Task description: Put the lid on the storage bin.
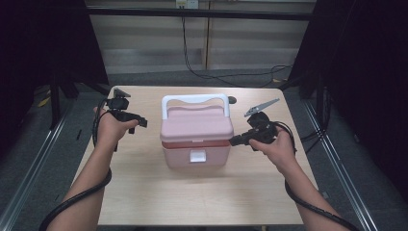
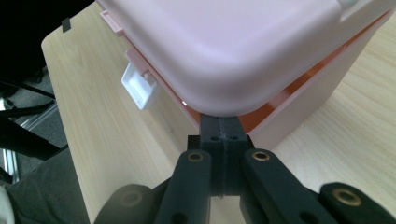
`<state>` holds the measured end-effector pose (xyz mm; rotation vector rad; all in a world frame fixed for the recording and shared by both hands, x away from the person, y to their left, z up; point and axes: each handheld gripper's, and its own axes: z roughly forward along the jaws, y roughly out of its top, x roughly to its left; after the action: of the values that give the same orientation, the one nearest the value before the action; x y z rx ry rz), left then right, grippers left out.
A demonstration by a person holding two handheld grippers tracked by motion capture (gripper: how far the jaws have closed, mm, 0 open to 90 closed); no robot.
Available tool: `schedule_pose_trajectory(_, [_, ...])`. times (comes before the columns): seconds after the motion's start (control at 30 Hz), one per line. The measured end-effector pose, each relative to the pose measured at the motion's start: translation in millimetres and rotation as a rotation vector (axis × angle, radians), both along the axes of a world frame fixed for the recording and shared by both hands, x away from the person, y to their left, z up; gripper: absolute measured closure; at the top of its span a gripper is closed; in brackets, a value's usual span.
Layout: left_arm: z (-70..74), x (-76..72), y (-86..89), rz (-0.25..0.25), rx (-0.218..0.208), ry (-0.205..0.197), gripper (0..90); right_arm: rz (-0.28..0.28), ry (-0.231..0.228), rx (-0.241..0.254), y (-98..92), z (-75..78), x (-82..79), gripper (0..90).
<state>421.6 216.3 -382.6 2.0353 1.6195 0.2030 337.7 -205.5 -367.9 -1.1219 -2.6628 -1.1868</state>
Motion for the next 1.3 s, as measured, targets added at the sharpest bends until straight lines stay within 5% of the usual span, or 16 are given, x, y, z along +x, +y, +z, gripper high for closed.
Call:
schedule_pose_trajectory(0.7, [-44.7,-24.1,9.8,-0.023,0.014,-0.004,20.8,0.027,0.003,0.013,-2.4,-3.5,-12.5,86.2])
schedule_pose_trajectory(0.9, [-52.1,-31.1,13.9,-0.046,0.015,-0.014,19.3,0.012,-0.008,0.007,-7.5,-7.2,-17.5,77.3])
schedule_pose_trajectory(1.3, [-75.2,-44.8,21.6,-0.068,0.022,-0.012,18.7,-0.035,-0.006,-0.048,-24.4,-32.0,-33.2,43.8])
